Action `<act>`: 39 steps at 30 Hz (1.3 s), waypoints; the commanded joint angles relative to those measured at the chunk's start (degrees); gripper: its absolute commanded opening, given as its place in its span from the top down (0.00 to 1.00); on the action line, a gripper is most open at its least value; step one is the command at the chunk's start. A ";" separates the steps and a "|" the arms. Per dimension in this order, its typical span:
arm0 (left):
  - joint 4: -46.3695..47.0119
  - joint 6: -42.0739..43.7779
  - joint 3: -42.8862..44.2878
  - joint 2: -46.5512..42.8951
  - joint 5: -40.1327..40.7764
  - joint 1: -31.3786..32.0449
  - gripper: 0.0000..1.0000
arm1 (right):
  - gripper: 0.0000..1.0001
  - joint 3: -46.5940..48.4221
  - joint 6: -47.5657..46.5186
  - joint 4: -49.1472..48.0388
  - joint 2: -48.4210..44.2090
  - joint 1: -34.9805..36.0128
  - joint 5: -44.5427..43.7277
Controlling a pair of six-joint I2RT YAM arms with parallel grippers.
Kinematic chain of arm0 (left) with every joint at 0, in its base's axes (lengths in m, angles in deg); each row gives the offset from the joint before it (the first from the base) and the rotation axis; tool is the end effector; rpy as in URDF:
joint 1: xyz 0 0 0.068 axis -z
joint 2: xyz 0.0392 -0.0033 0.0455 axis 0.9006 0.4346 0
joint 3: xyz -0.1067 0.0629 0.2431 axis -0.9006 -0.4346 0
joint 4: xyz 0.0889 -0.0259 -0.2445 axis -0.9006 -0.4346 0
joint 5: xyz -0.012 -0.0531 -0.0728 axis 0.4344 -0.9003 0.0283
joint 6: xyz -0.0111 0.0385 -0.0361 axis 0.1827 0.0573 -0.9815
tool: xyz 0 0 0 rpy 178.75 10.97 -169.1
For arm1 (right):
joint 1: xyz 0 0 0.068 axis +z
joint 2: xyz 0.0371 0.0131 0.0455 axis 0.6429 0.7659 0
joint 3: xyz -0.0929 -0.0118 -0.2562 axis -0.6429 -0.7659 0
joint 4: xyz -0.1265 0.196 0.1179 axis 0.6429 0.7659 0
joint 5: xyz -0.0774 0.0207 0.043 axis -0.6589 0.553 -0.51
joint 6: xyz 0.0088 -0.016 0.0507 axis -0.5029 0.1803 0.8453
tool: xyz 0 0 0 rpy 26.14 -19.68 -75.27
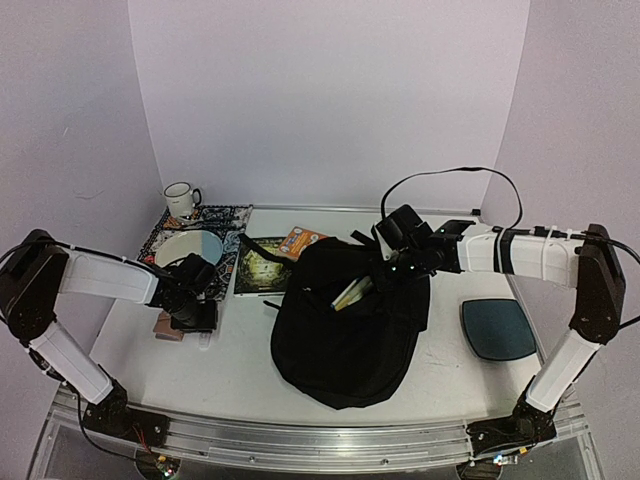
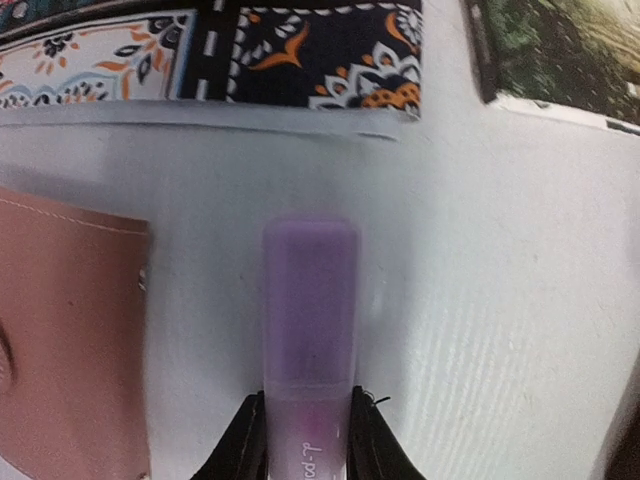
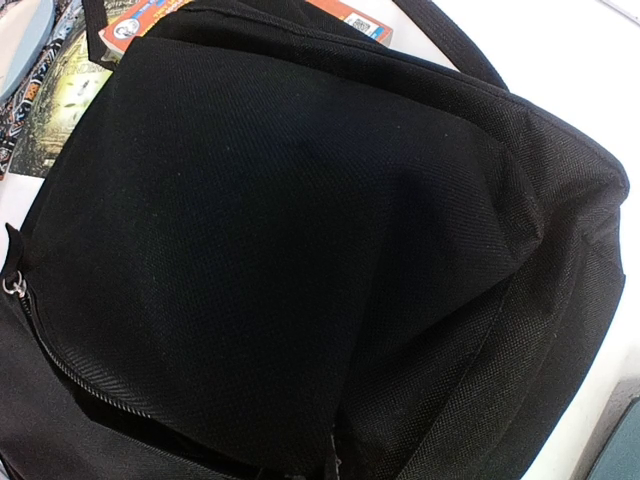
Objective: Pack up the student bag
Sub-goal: Pick up the pen from the lower front pocket of the bag, then place the pen in the lower front pocket of the bag.
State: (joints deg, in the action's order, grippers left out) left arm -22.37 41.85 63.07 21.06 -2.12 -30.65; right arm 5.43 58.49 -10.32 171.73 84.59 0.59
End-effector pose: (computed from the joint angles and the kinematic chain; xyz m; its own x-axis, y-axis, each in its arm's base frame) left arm 0.2200 -0.1396 0.1355 -0.9236 -0.0371 -0.3814 -0.0072 0.9968 -0.0795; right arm 0.2747 0.2619 0.2514 -0.6216 -0.0304 -0.7827 -0.3610 0.8979 0.2518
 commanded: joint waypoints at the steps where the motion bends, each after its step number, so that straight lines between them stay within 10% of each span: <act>1: 1.00 2.04 -0.96 -4.70 -8.38 1.50 0.85 | 1.00 1.75 -0.33 -1.22 -0.01 0.65 0.23; 18: 0.63 13.43 15.28 -3.46 -10.89 18.44 0.87 | 1.00 1.97 -0.82 -1.22 -0.01 0.72 1.66; 39: -5.45 23.22 39.63 16.91 -9.41 23.36 0.87 | 1.00 3.75 -3.70 -1.87 0.74 3.57 2.68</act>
State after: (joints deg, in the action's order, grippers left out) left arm -26.74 61.71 95.84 36.07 -13.59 -7.34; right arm 5.66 56.03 -10.41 171.76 86.93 1.86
